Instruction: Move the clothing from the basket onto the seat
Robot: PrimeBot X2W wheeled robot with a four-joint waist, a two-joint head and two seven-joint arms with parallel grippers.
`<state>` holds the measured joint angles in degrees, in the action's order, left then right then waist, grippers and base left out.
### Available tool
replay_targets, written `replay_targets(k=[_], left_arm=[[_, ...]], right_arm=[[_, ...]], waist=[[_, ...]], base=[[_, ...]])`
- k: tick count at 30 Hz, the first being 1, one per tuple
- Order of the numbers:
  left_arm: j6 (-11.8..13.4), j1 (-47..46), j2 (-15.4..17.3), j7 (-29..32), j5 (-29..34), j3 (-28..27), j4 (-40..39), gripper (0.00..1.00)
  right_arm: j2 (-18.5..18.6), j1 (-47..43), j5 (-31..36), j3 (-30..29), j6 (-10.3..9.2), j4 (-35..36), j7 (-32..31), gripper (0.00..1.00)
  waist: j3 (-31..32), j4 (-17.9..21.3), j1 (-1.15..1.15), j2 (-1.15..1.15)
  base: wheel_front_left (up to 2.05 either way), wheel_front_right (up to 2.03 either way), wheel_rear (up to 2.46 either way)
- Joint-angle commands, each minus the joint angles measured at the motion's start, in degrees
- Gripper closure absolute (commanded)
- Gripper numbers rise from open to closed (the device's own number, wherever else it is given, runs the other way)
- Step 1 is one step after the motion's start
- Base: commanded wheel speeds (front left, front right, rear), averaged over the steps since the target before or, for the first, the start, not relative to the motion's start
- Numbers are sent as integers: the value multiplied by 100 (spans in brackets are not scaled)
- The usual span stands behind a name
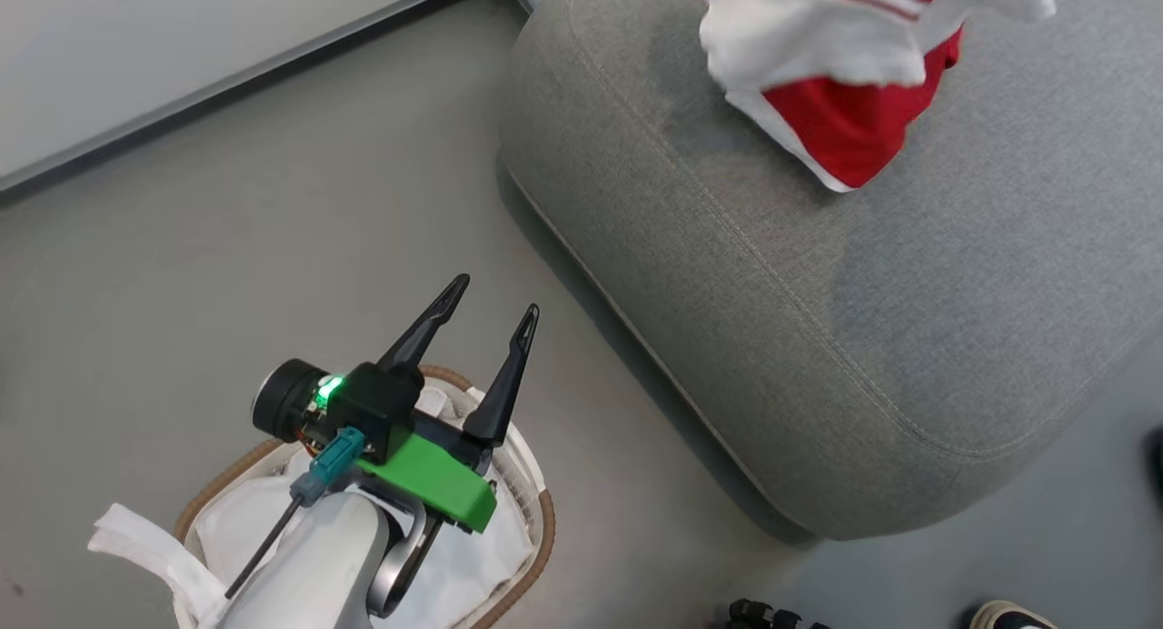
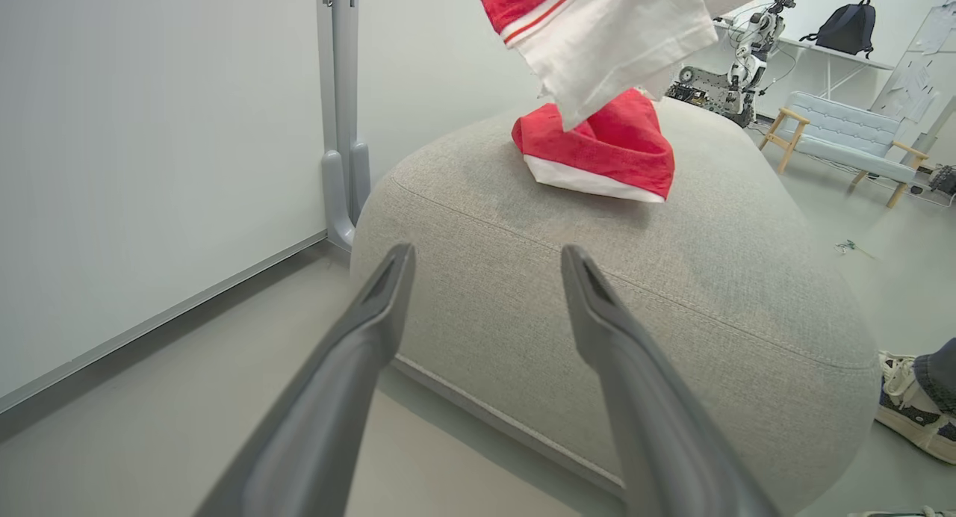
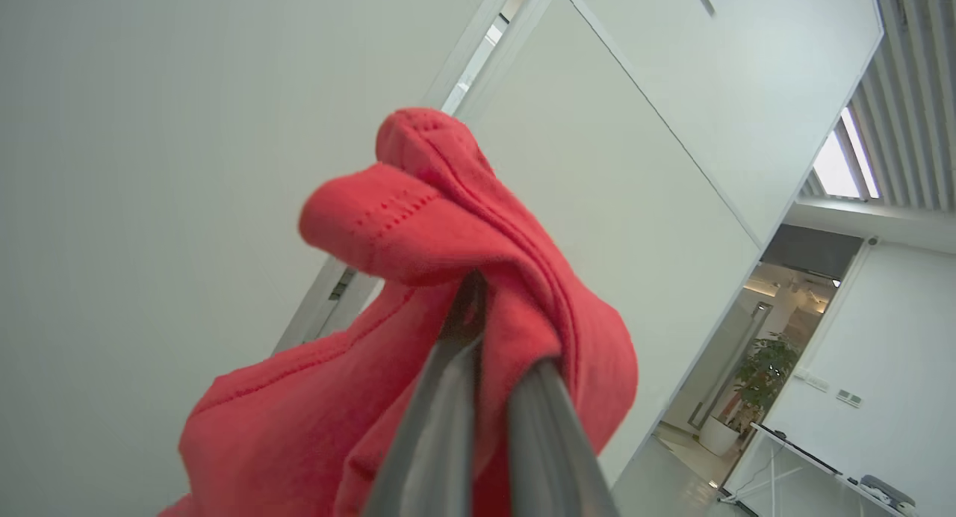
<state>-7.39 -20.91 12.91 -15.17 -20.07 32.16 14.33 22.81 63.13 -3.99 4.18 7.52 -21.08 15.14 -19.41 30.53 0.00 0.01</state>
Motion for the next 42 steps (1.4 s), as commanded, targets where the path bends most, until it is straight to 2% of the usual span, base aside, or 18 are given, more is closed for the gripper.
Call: replay_targets(k=[1,6,10,15,20,21,22,23,24,35,42], left_arm=[[-18,-113,77,4,17,12,-39,0],[-18,-303,163,4,5,64,-152,0],[-17,-505,224,5,67,148,-263,0],[-17,-719,328,4,85,418,-384,0],[-17,-831,349,4,37,614,-390,0],[-17,-860,341,4,18,652,-395,0],[-18,-884,337,4,14,700,-414,0],[-17,-892,338,4,-5,730,-427,0],[-17,-896,341,4,-21,768,-430,0],[-17,-615,99,5,-174,792,-199,0],[-17,-324,-146,5,-176,595,37,0]], right_arm=[[45,178,138,-151,-7,-161,1,100],[276,540,671,-780,-7,-992,-41,100],[216,344,884,-1386,-7,-1664,-37,100],[-120,-155,1158,-2270,-6,-2442,-9,100],[-530,-698,1326,-2917,-7,-2915,4,100],[-615,-799,1346,-3027,-6,-2972,5,87],[-703,-915,1372,-3069,-6,-3039,7,55],[-760,-991,1379,-3084,-6,-3061,8,55],[-807,-1075,1385,-3119,-7,-3052,9,0],[-1113,-2065,1245,-2848,-7,-2398,10,0],[-1066,-2765,896,-2315,-6,-1918,10,0]], waist=[[-469,-277,0,-1],[-845,-622,0,-1],[-1173,-865,0,-1],[-1505,-1032,0,-1],[-1602,-1064,0,-1],[-1603,-1058,0,-1],[-1590,-1049,0,-1],[-1566,-1034,0,-1],[-1532,-1013,0,-1],[-656,-840,0,-1],[10,-1018,0,-1]], base=[[0,0,0],[0,0,0],[0,0,0],[0,0,0],[0,0,0],[0,0,0],[0,0,0],[0,0,0],[0,0,0],[0,0,0],[0,0,0]])
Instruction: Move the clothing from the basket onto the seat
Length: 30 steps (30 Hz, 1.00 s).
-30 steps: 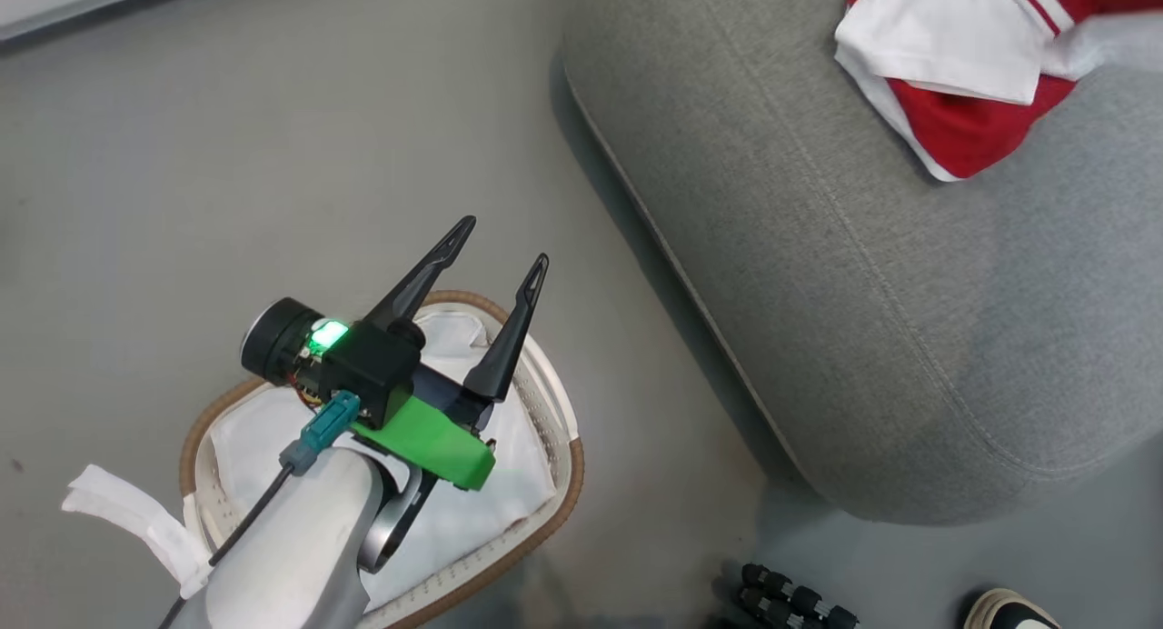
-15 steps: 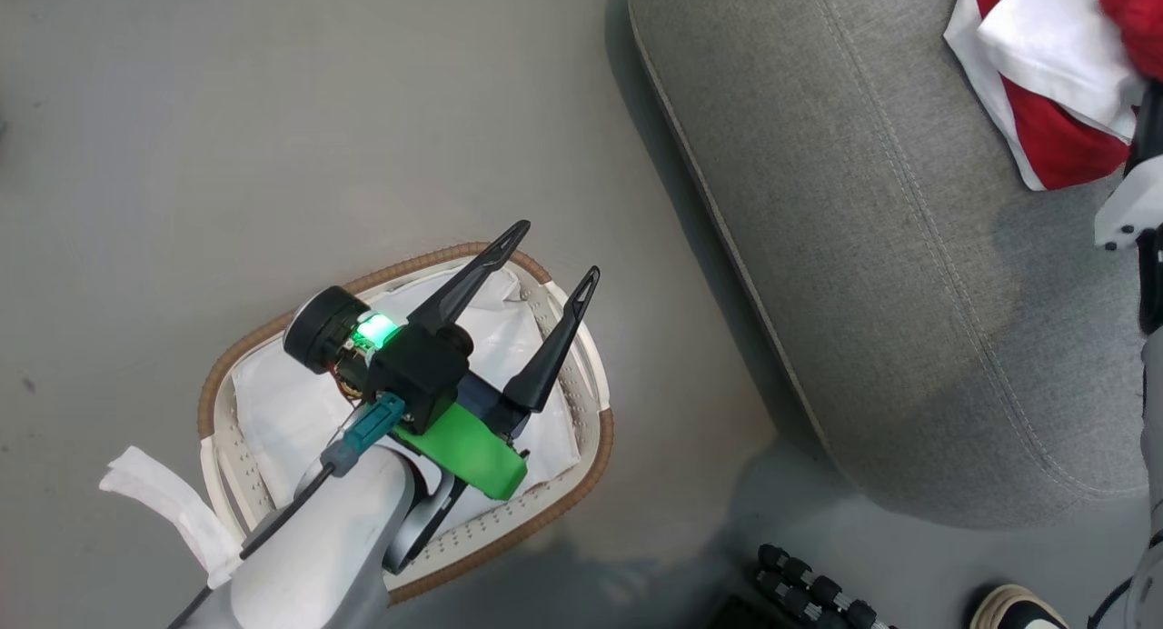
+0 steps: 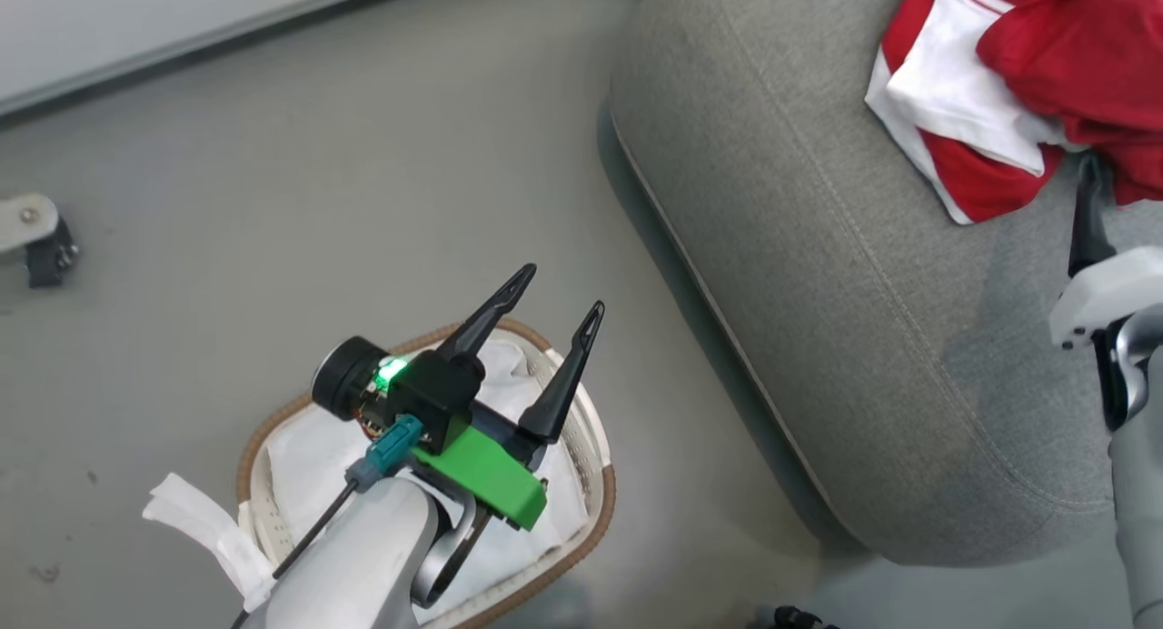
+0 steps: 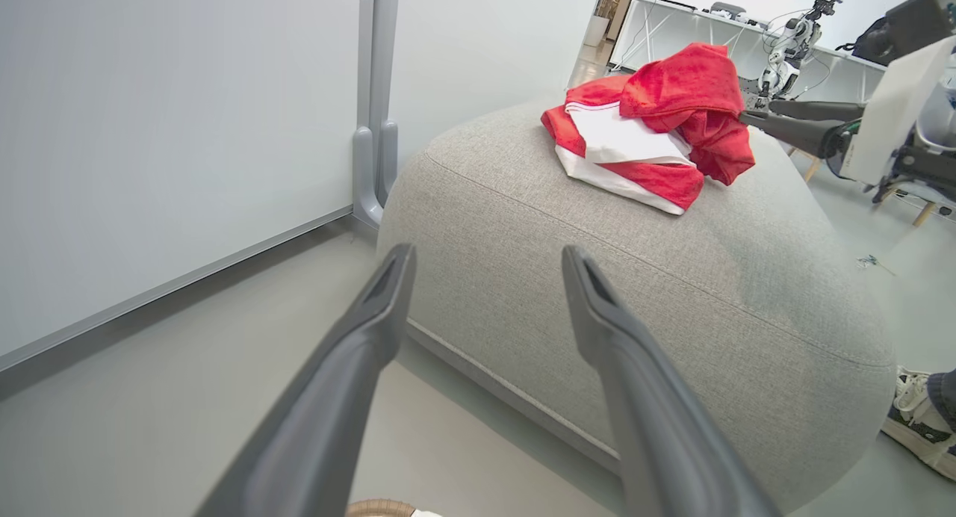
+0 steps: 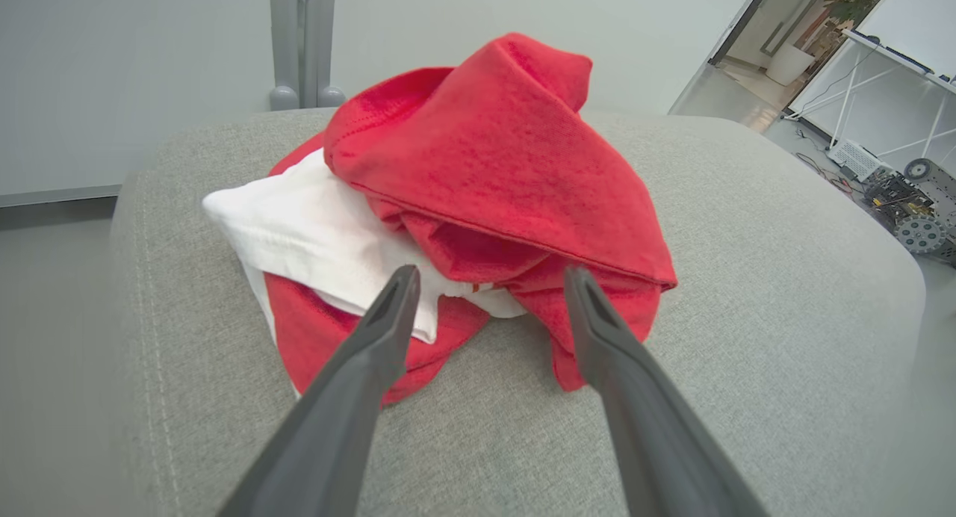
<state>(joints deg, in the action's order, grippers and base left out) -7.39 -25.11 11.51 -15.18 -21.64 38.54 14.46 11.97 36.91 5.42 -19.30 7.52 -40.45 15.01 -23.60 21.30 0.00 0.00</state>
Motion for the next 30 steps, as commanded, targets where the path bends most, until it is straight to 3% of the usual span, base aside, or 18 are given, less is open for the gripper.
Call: replay_targets(k=[1,10,17,30], left_arm=[[-17,144,-51,6,-23,-82,47,0],[-17,614,-245,7,52,-742,347,0],[-16,1010,-392,6,308,-1711,639,0],[11,1823,-698,7,795,-3560,1068,0]], right_arm=[[29,-233,-109,101,-6,73,23,0],[-51,-811,-813,1133,-6,614,17,0],[-362,-1171,-1083,1758,-6,1026,17,0],[-780,-1993,-1119,2036,-7,1505,17,0]], waist=[[514,-148,0,0],[1086,-786,0,0],[1345,-1344,0,0],[1886,-1915,0,0]], base=[[0,0,0],[0,0,0],[0,0,0],[0,0,0]])
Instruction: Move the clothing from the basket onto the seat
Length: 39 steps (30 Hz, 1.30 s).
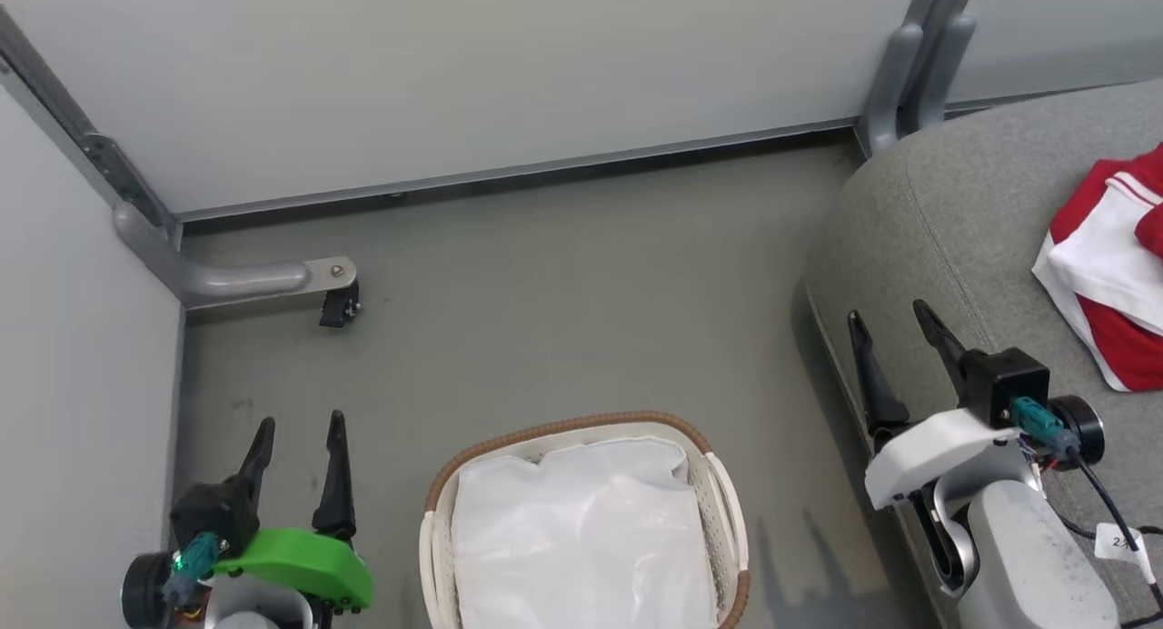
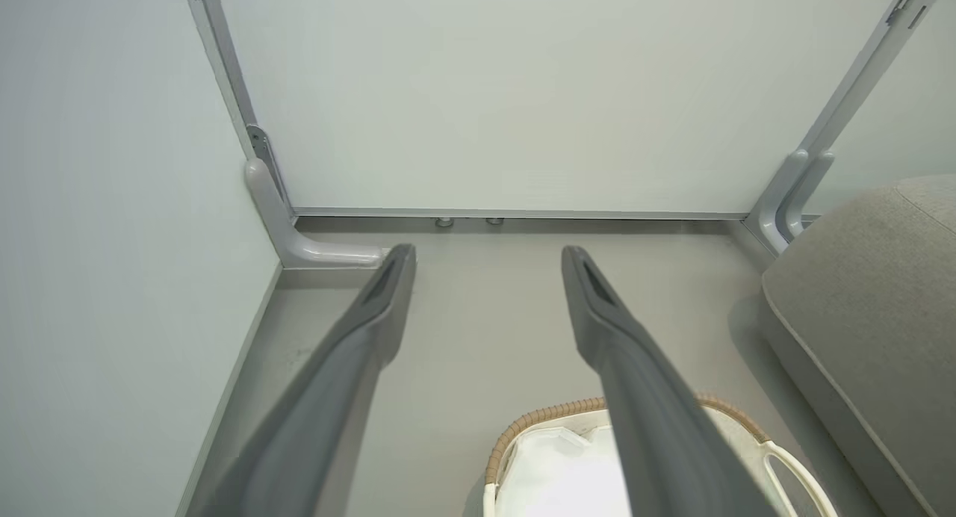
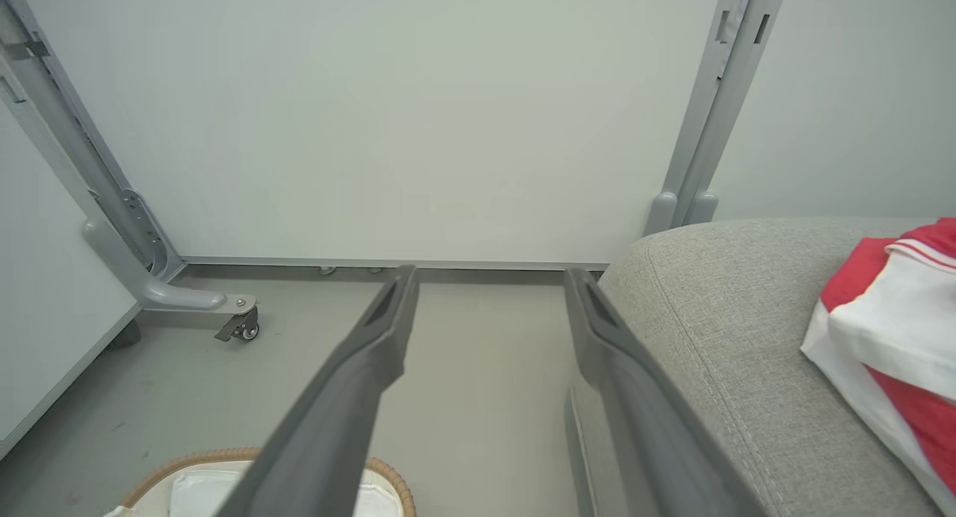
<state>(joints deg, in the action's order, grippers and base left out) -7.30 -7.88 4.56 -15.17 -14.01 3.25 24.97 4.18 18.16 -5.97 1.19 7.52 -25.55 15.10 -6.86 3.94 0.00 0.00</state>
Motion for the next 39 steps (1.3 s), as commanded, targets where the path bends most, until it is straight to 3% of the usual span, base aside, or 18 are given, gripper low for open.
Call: replay_targets(k=[1,10,13,14,18,39], left_arm=[[-1,148,-23,6,74,-92,8,0],[-24,674,-123,5,206,-476,-108,0],[-23,795,-150,6,-34,-329,-110,0],[-8,732,-141,2,-61,-337,-72,100],[-8,747,-203,25,-111,-320,114,100],[-11,576,-191,598,-2169,-500,-219,100]], right_arm=[[-16,-178,19,-19,-6,25,8,0],[-77,-678,-96,-67,-6,-8,8,0],[-90,-760,-102,-49,-6,-24,8,0],[-110,-711,-80,-53,1,-39,-3,100],[-161,-821,-131,-68,1,-215,-33,100],[-149,-925,-2401,-257,0,168,-602,100]], waist=[[252,-195,0,0],[524,-229,0,0],[545,-213,0,0],[543,-216,0,0],[546,-218,0,0],[566,-247,0,0]], base=[[0,0,0],[0,0,0],[0,0,0],[0,0,0],[0,0,0],[0,0,0]])
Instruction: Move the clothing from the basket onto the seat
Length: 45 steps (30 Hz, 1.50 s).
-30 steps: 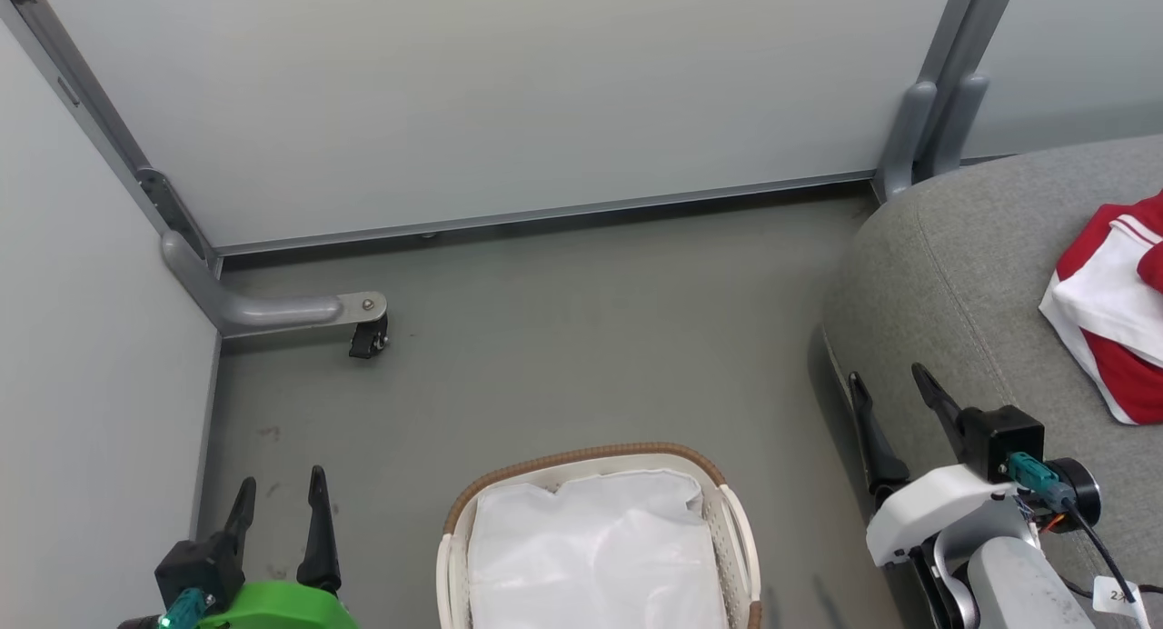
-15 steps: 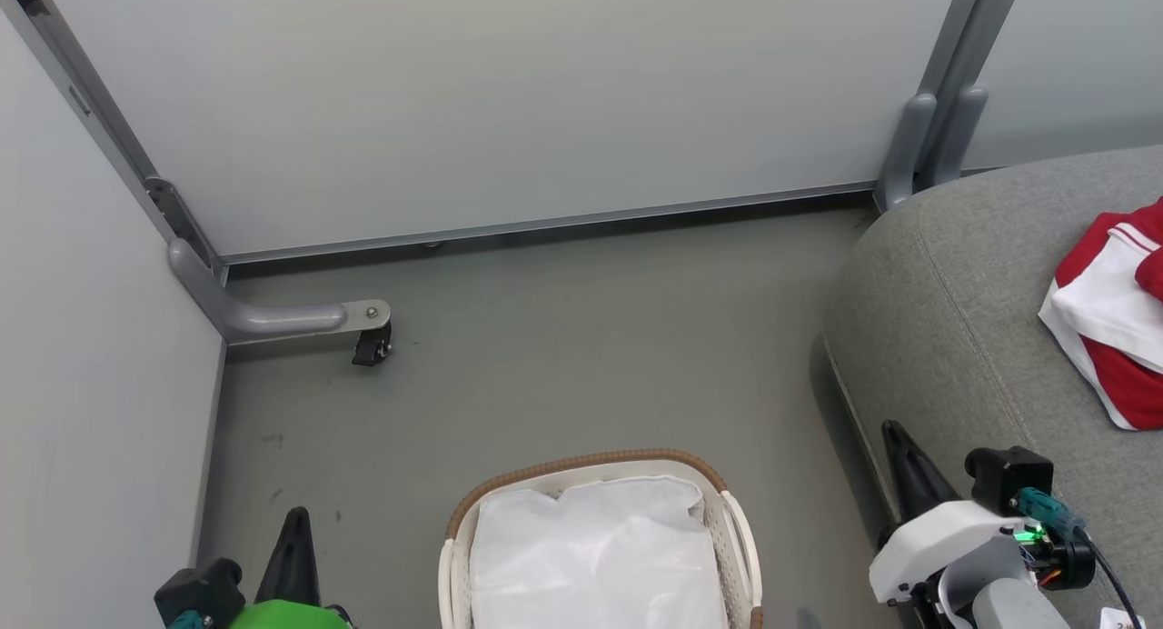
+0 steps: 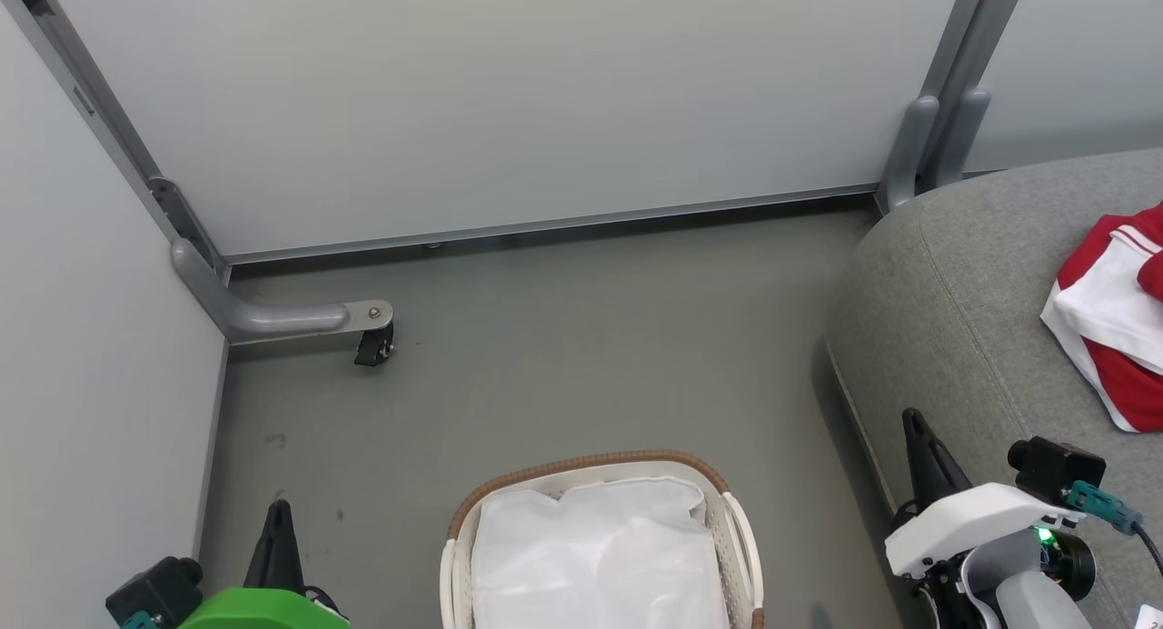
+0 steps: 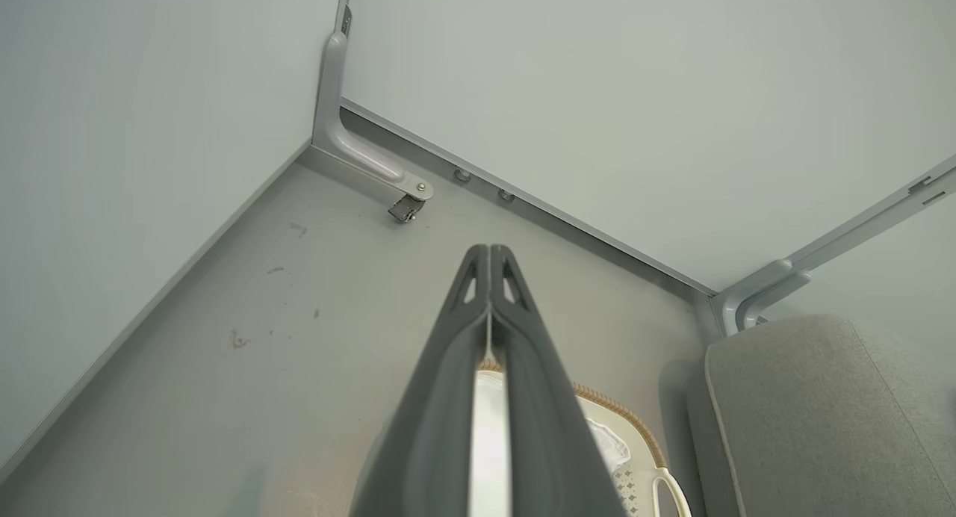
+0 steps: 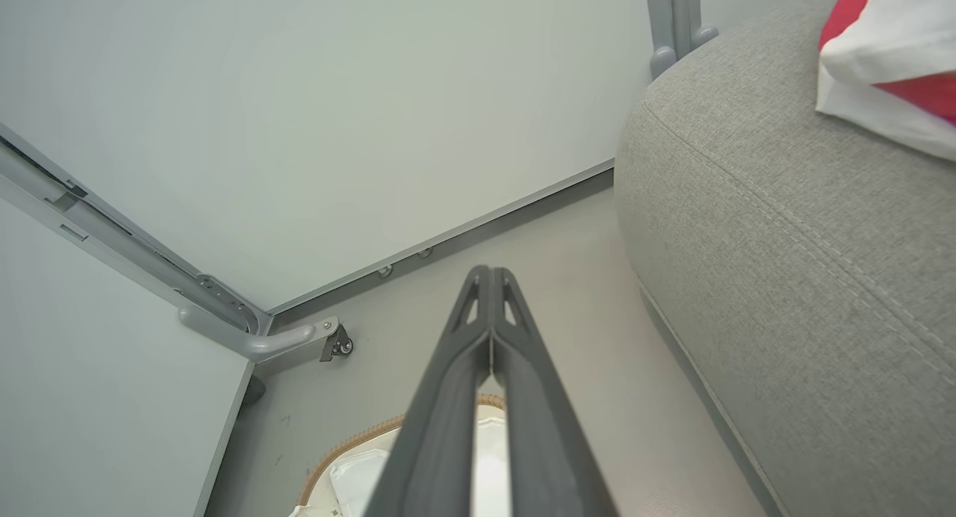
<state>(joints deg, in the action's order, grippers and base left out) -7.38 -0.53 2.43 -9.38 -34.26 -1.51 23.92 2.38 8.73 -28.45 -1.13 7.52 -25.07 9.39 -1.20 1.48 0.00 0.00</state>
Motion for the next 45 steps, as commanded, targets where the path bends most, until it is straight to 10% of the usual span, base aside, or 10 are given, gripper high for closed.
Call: replay_targets(k=[1,45], left_arm=[[-3,-166,23,39,-218,-30,-126,100],[-11,-426,45,898,-3304,-302,-618,100]], right_arm=[[32,14,-236,-32,0,134,-50,100],[51,-145,-3628,-318,-3,688,-909,100]], waist=[[1,-2,0,0],[45,-65,0,0]], base=[[0,0,0],[0,0,0]])
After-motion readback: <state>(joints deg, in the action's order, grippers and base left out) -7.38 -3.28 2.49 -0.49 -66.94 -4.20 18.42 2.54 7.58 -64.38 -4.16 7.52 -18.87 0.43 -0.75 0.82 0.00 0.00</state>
